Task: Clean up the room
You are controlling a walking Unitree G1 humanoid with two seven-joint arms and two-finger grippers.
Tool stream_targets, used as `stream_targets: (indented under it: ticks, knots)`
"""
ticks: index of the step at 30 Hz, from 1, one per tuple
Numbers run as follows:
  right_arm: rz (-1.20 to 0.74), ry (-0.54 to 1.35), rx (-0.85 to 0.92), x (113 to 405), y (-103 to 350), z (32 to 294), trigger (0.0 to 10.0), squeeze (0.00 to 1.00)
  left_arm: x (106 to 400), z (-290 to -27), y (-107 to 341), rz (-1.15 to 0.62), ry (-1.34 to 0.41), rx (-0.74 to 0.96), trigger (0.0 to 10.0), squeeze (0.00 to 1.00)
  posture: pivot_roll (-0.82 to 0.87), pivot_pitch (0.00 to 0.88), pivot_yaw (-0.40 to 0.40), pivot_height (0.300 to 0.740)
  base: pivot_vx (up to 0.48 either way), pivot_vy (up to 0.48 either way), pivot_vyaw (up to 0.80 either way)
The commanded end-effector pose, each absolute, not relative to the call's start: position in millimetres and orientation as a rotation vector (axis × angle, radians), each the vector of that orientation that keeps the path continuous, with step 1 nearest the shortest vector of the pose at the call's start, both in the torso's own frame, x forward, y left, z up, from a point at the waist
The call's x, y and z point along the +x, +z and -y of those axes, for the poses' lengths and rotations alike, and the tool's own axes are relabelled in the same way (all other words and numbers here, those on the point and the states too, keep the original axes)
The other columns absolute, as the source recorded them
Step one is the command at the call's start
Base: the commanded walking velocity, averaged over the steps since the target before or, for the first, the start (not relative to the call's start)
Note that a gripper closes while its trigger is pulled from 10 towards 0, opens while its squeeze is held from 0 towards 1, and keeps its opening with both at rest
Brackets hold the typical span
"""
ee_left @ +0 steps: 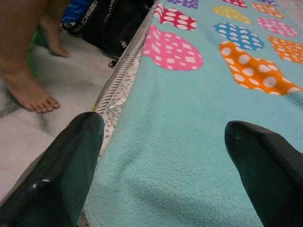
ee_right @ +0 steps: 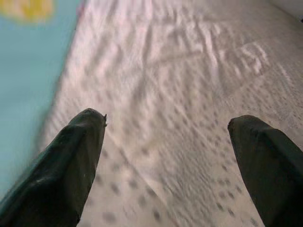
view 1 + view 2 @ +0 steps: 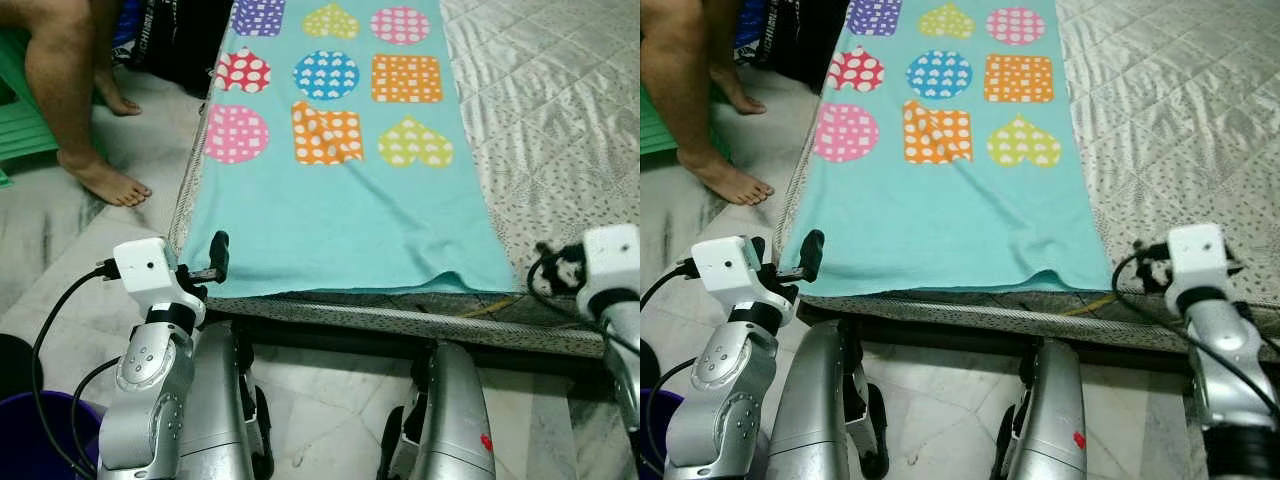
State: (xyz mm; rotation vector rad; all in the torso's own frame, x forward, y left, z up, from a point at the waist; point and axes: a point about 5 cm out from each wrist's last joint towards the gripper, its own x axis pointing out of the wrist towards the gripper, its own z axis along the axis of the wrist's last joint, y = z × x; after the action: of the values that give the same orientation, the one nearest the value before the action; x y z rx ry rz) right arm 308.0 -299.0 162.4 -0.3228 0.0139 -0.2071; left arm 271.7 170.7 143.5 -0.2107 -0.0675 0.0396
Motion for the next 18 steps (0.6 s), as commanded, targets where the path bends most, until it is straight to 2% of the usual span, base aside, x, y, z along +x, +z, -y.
stream_targets:
  ticks: [1,3,9,12,18]
  knots:
    - [0.005,-0.19,-0.274,308,164,293,10.0,1.0,270,-172,139,0.054,0.055,-0.205,10.0,0.0,0.06,0.274,0.0,0.518,0.0,0.0,0.0]
    - [0.013,-0.168,-0.215,310,165,286,10.0,1.0,269,-172,139,0.055,0.054,-0.206,10.0,0.0,0.06,0.274,-0.001,0.518,0.0,0.0,0.0]
    - [-0.047,0.048,-0.064,306,153,243,10.0,1.0,269,-171,139,0.054,0.052,-0.207,10.0,0.0,0.06,0.276,-0.002,0.518,0.0,0.0,0.0]
    - [-0.127,0.162,-0.038,293,134,220,10.0,1.0,270,-169,139,0.052,0.048,-0.21,10.0,0.0,0.06,0.278,-0.002,0.518,0.0,0.0,0.0]
    - [-0.187,0.24,-0.014,286,123,199,10.0,1.0,270,-169,138,0.051,0.044,-0.211,10.0,0.0,0.06,0.278,0.0,0.518,0.0,0.0,0.0]
